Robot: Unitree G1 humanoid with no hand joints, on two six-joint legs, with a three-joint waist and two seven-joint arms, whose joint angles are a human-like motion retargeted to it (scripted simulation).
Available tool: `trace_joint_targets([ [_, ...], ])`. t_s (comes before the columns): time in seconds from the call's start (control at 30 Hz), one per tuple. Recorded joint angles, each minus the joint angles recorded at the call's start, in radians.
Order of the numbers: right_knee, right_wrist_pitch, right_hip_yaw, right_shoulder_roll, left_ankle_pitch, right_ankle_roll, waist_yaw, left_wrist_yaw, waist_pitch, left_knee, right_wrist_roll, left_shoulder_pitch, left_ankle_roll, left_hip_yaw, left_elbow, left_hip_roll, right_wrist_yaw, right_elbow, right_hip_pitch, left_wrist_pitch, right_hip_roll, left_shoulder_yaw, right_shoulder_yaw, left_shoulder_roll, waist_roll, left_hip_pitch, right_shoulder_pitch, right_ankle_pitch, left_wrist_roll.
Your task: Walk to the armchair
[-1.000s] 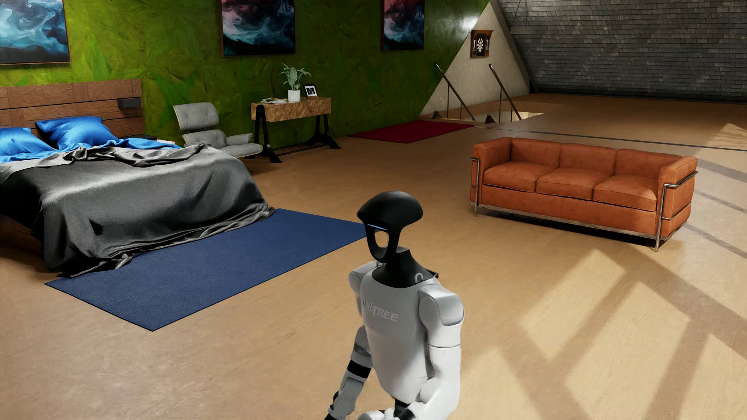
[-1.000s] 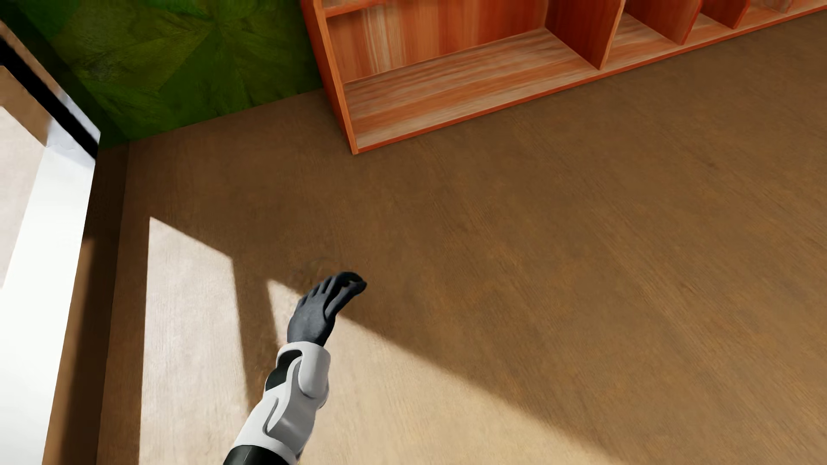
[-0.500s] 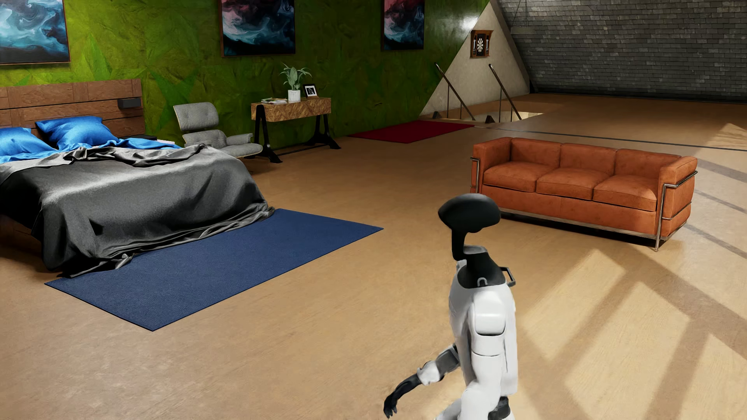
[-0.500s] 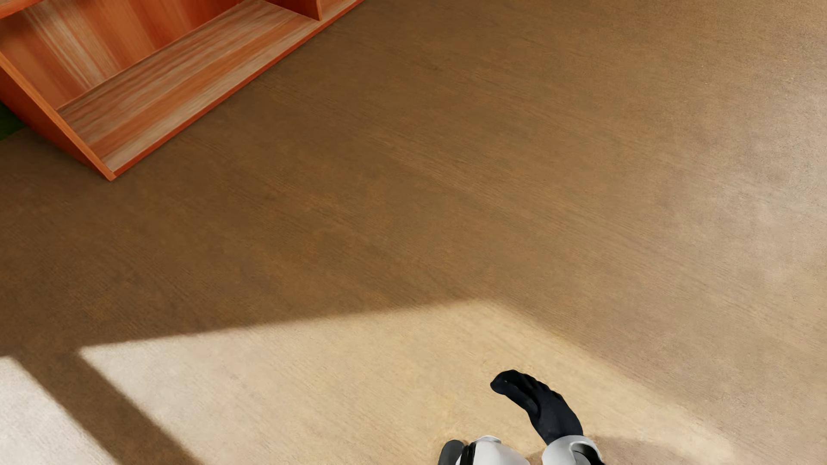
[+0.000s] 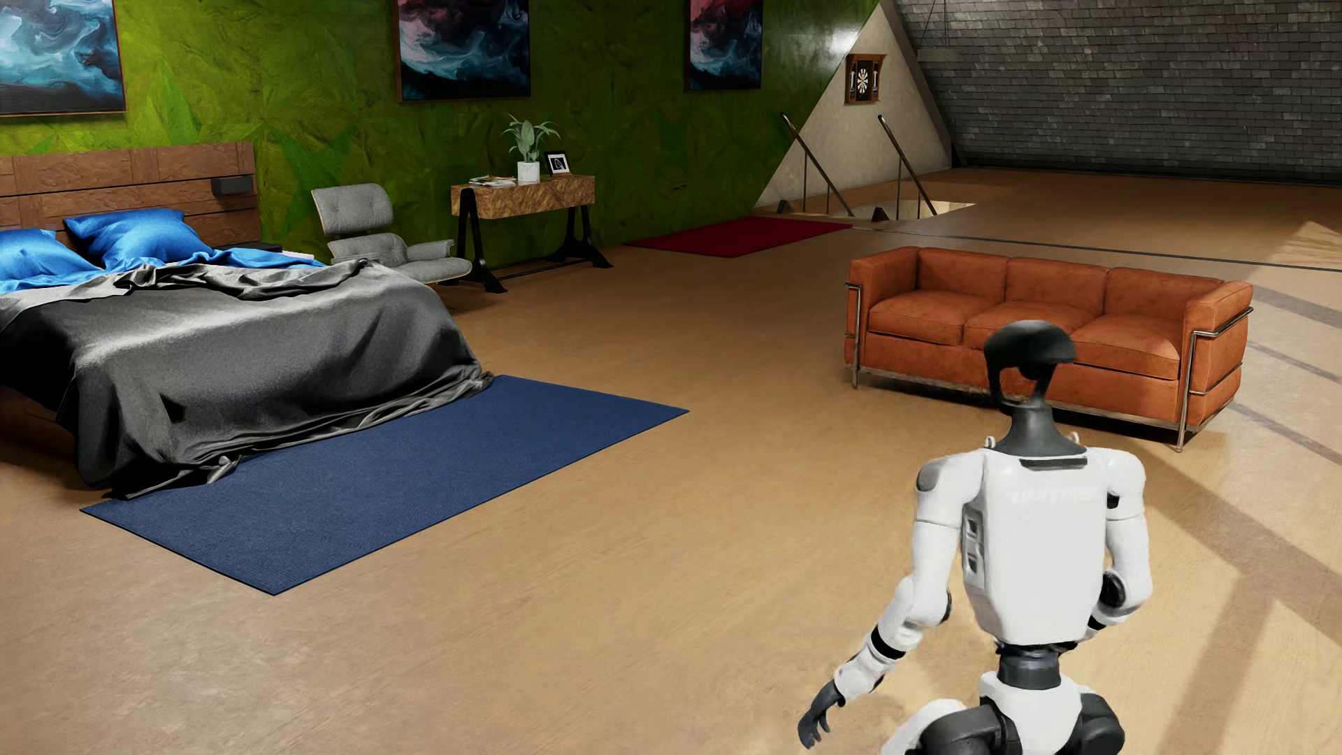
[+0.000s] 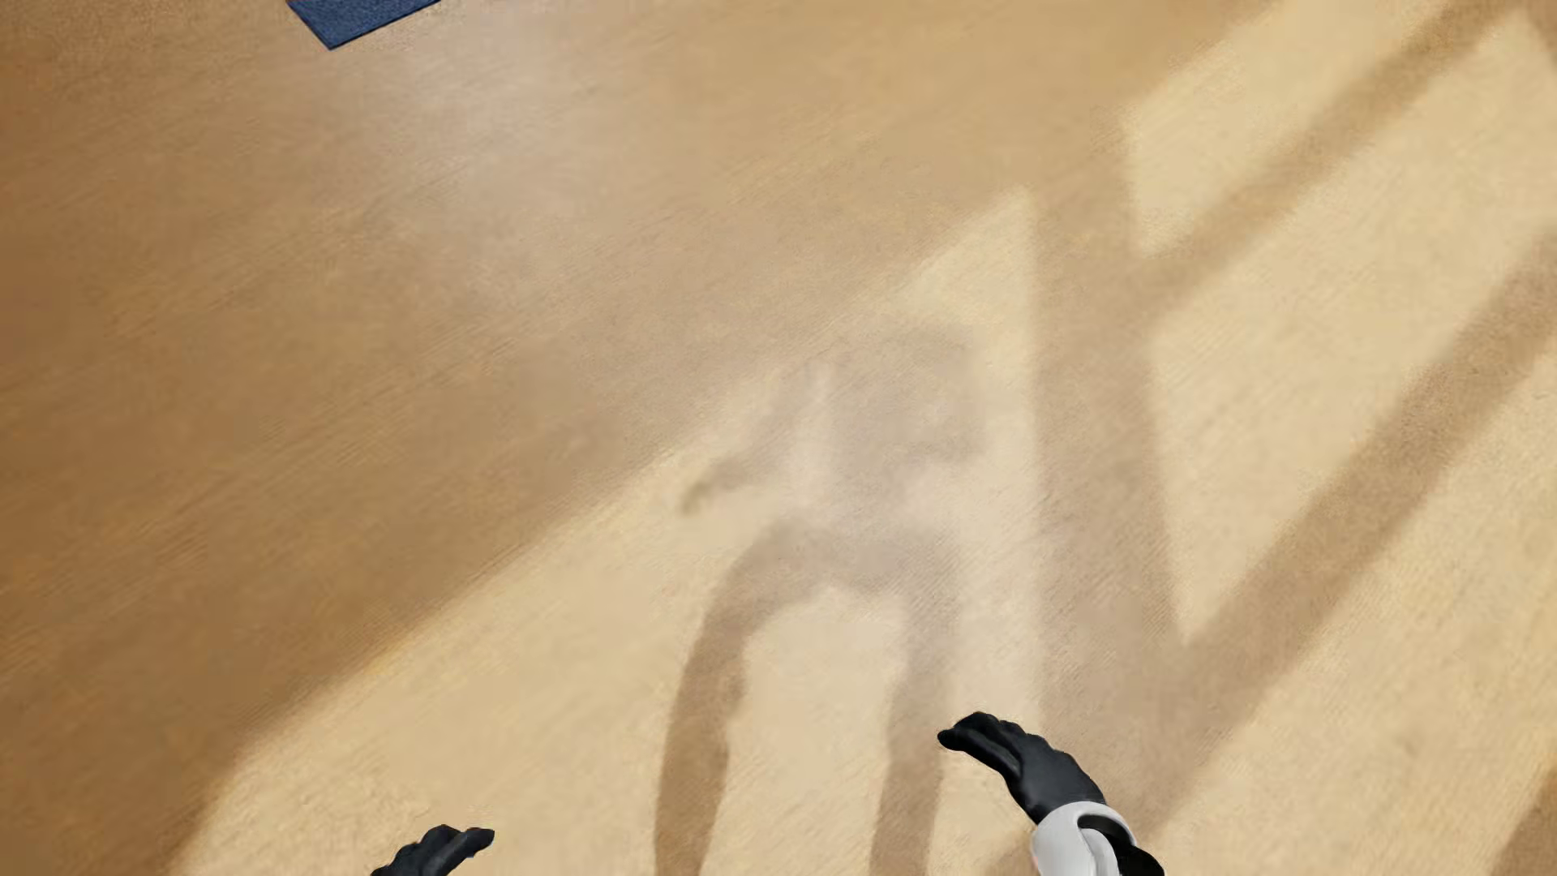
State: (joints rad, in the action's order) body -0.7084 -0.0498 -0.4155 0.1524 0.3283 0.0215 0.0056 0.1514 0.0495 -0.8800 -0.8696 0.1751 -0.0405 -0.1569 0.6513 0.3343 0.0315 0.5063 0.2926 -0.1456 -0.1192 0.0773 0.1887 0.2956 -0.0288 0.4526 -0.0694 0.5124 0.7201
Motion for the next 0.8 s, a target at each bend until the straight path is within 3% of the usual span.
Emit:
trace_joint_targets([
  [0.03, 0.067, 0.027, 0.048, -0.022, 0.002, 0.016, 0.009, -0.140, 0.007, -0.057, 0.044, 0.014, 0.041, -0.044, 0.081, -0.051, 0.030, -0.028, -0.046, 0.014, 0.066, 0.073, -0.008, -0.011, -0.014, 0.058, 0.009, -0.021, 0.076],
  [0.07, 0.133, 0.077, 0.105, -0.029, -0.010, 0.034, 0.023, -0.279, 0.013, -0.080, 0.083, 0.031, 0.046, -0.057, 0.134, -0.122, 0.036, -0.058, -0.094, 0.057, 0.130, 0.119, 0.001, -0.033, -0.025, 0.131, 0.030, -0.048, 0.141],
  [0.1, 0.199, 0.137, 0.168, -0.025, -0.032, 0.054, 0.038, -0.386, 0.018, -0.065, 0.096, 0.058, 0.023, -0.042, 0.154, -0.199, 0.032, -0.091, -0.147, 0.104, 0.190, 0.120, 0.019, -0.067, -0.035, 0.215, 0.064, -0.076, 0.171],
  [0.13, 0.266, 0.189, 0.233, -0.018, -0.055, 0.071, 0.052, -0.441, 0.022, -0.016, 0.091, 0.090, 0.010, -0.017, 0.146, -0.263, 0.037, -0.129, -0.208, 0.134, 0.242, 0.093, 0.037, -0.110, -0.042, 0.299, 0.105, -0.099, 0.171],
  [0.17, 0.327, 0.218, 0.299, -0.020, -0.092, 0.085, 0.065, -0.433, 0.027, 0.064, 0.084, 0.119, 0.012, 0.004, 0.121, -0.303, 0.057, -0.168, -0.274, 0.150, 0.281, 0.070, 0.047, -0.149, -0.047, 0.371, 0.146, -0.116, 0.167],
  [0.2, 0.376, 0.223, 0.368, -0.030, -0.142, 0.100, 0.078, -0.374, 0.032, 0.167, 0.087, 0.138, 0.017, 0.029, 0.092, -0.331, 0.087, -0.201, -0.341, 0.161, 0.304, 0.075, 0.051, -0.175, -0.048, 0.427, 0.183, -0.134, 0.183],
  [0.27, 0.403, 0.193, 0.477, -0.061, -0.193, 0.125, 0.104, -0.234, 0.044, 0.342, 0.126, 0.147, 0.005, 0.089, 0.073, -0.377, 0.152, -0.233, -0.466, 0.155, 0.306, 0.143, 0.040, -0.183, -0.032, 0.469, 0.217, -0.212, 0.265],
  [0.3, 0.365, 0.164, 0.512, -0.072, -0.237, 0.103, 0.115, -0.212, 0.050, 0.337, 0.155, 0.132, 0.058, 0.092, 0.099, -0.387, 0.184, -0.226, -0.509, 0.135, 0.292, 0.168, 0.031, -0.183, -0.015, 0.463, 0.208, -0.285, 0.301],
  [0.33, 0.265, 0.124, 0.550, -0.071, -0.291, 0.009, 0.126, -0.222, 0.058, 0.261, 0.180, 0.105, 0.137, 0.099, 0.147, -0.400, 0.213, -0.198, -0.521, 0.109, 0.277, 0.170, 0.024, -0.188, 0.008, 0.451, 0.188, -0.391, 0.320],
  [0.37, 0.088, 0.071, 0.576, -0.057, -0.295, -0.167, 0.135, -0.242, 0.068, 0.167, 0.192, 0.065, 0.167, 0.092, 0.203, -0.404, 0.233, -0.144, -0.488, 0.072, 0.270, 0.149, 0.024, -0.196, 0.031, 0.429, 0.166, -0.532, 0.327],
  [0.4, -0.148, 0.005, 0.555, -0.032, -0.257, -0.265, 0.146, -0.252, 0.077, 0.091, 0.193, 0.015, 0.186, 0.073, 0.247, -0.406, 0.229, -0.060, -0.400, 0.029, 0.255, 0.110, 0.038, -0.205, 0.051, 0.395, 0.150, -0.672, 0.331],
  [0.43, -0.378, -0.063, 0.509, 0.002, -0.197, -0.269, 0.153, -0.237, 0.085, 0.051, 0.180, -0.040, 0.190, 0.050, 0.259, -0.415, 0.189, 0.055, -0.265, -0.010, 0.195, 0.063, 0.069, -0.214, 0.069, 0.342, 0.146, -0.718, 0.335],
  [0.47, -0.551, -0.122, 0.506, 0.043, -0.136, -0.261, 0.151, -0.186, 0.089, 0.050, 0.147, -0.089, 0.188, 0.031, 0.230, -0.440, 0.116, 0.188, -0.116, -0.028, 0.128, 0.013, 0.116, -0.224, 0.088, 0.269, 0.147, -0.649, 0.334],
  [0.5, -0.644, -0.164, 0.497, 0.083, -0.090, -0.220, 0.145, -0.103, 0.089, 0.081, 0.097, -0.129, 0.191, 0.023, 0.169, -0.477, 0.030, 0.316, 0.032, -0.012, 0.060, -0.035, 0.170, -0.233, 0.105, 0.182, 0.140, -0.565, 0.316],
  [0.53, -0.652, -0.189, 0.476, 0.115, -0.060, -0.155, 0.135, -0.011, 0.087, 0.134, 0.049, -0.162, 0.194, 0.034, 0.100, -0.520, -0.042, 0.420, 0.164, 0.041, -0.005, -0.076, 0.213, -0.240, 0.118, 0.086, 0.114, -0.489, 0.271],
  [0.6, -0.467, -0.195, 0.435, 0.158, -0.042, -0.120, 0.112, 0.080, 0.078, 0.252, 0.032, -0.224, 0.201, 0.099, -0.034, -0.599, -0.114, 0.511, 0.358, 0.163, -0.089, -0.085, 0.199, -0.234, 0.125, -0.110, 0.010, -0.387, 0.142],
  [0.63, -0.290, -0.173, 0.410, 0.170, -0.046, -0.123, 0.098, 0.086, 0.071, 0.310, 0.065, -0.254, 0.202, 0.146, -0.101, -0.623, -0.111, 0.501, 0.415, 0.199, -0.124, -0.056, 0.150, -0.214, 0.124, -0.207, -0.061, -0.362, 0.094],
  [0.7, 0.170, -0.112, 0.384, 0.172, -0.083, -0.117, 0.066, 0.090, 0.054, 0.415, 0.145, -0.308, 0.206, 0.255, -0.231, -0.635, -0.052, 0.426, 0.444, 0.236, -0.163, 0.024, 0.024, -0.159, 0.115, -0.397, -0.214, -0.366, 0.046],
  [0.73, 0.379, -0.101, 0.415, 0.158, -0.115, -0.141, 0.046, 0.097, 0.045, 0.446, 0.173, -0.322, 0.214, 0.301, -0.284, -0.620, -0.011, 0.387, 0.426, 0.244, -0.158, 0.059, -0.035, -0.136, 0.105, -0.486, -0.282, -0.367, 0.030],
  [0.77, 0.470, -0.107, 0.455, 0.136, -0.149, -0.215, 0.025, 0.106, 0.037, 0.447, 0.186, -0.320, 0.227, 0.328, -0.324, -0.590, 0.024, 0.359, 0.411, 0.244, -0.149, 0.086, -0.085, -0.115, 0.090, -0.563, -0.336, -0.377, 0.013],
  [0.8, 0.414, -0.125, 0.477, 0.107, -0.200, -0.250, 0.006, 0.113, 0.031, 0.403, 0.190, -0.301, 0.234, 0.338, -0.349, -0.551, 0.048, 0.348, 0.409, 0.232, -0.130, 0.101, -0.123, -0.095, 0.070, -0.616, -0.368, -0.429, -0.006],
])
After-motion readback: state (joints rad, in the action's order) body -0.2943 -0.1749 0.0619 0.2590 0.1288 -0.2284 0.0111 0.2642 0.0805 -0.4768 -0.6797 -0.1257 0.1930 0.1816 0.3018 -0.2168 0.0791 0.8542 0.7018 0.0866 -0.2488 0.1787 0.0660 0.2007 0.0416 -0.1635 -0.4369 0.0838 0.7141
